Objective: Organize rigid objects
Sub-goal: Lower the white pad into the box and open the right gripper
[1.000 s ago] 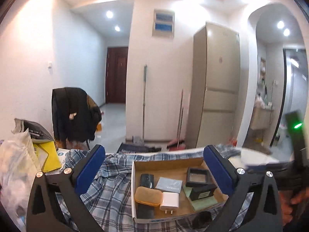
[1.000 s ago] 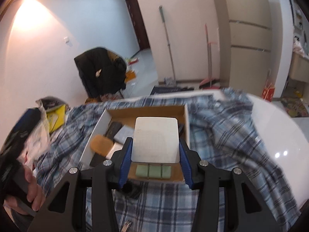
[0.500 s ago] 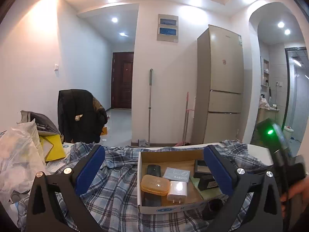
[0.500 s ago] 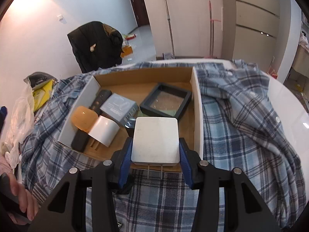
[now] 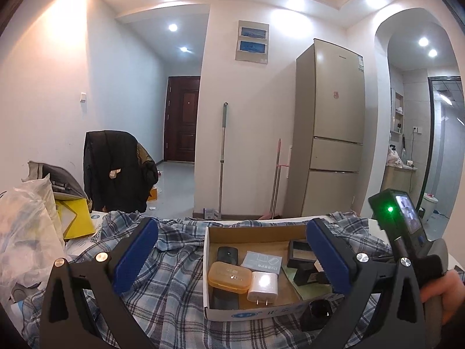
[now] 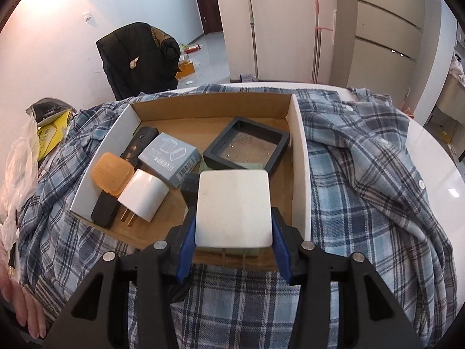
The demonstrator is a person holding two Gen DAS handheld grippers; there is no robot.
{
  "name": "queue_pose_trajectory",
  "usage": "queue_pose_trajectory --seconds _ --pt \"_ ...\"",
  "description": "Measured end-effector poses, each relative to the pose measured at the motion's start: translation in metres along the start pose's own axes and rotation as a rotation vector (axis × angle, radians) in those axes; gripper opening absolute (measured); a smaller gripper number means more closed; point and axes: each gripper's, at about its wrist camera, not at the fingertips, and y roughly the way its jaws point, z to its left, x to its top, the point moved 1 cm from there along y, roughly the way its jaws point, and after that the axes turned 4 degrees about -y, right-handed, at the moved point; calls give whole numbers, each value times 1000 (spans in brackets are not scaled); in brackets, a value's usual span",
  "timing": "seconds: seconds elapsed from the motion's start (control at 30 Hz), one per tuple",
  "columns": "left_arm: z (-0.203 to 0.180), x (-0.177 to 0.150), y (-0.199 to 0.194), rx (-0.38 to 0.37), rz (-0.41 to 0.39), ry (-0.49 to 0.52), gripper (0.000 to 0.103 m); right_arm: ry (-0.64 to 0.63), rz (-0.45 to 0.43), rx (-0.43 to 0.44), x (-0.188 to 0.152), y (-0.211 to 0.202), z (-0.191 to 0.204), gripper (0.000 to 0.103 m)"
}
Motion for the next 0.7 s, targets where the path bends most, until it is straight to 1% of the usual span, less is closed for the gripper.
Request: queue_pose_trajectory --seconds 0.03,0.2,0.3,0.37,0.47,0.5,0.57,0.6,0.63,0.67,0.7 --pt "0 0 0 1 1 1 103 2 -4 1 0 -2 0 61" --pt "0 1 0 7 -6 3 103 30 -83 -22 1 -32 -8 67" --pt "0 1 -1 12 -9 -1 103 61 -158 -42 1 -58 -15 68" --pt "-2 1 0 24 -10 -2 103 48 -188 -59 2 -68 -15 68" --pt "-2 -1 1 24 3 -2 103 -13 -163 -39 5 -63 -2 68" --pt "-2 -2 1 26 4 -1 103 -31 -146 -50 5 -57 2 67" --pt "-2 -2 0 26 7 1 103 -59 -103 -115 5 -40 10 59" --pt "-1 -2 0 25 8 -1 103 -67 -81 -133 4 -32 11 49" --pt "-1 -2 0 24 10 -4 103 -68 -58 -133 4 -23 11 48" --pt "0 -2 1 22 13 -9 103 -57 -67 -111 4 -21 9 47" --pt "2 -3 3 19 19 -16 103 -44 -55 -113 5 -17 7 47"
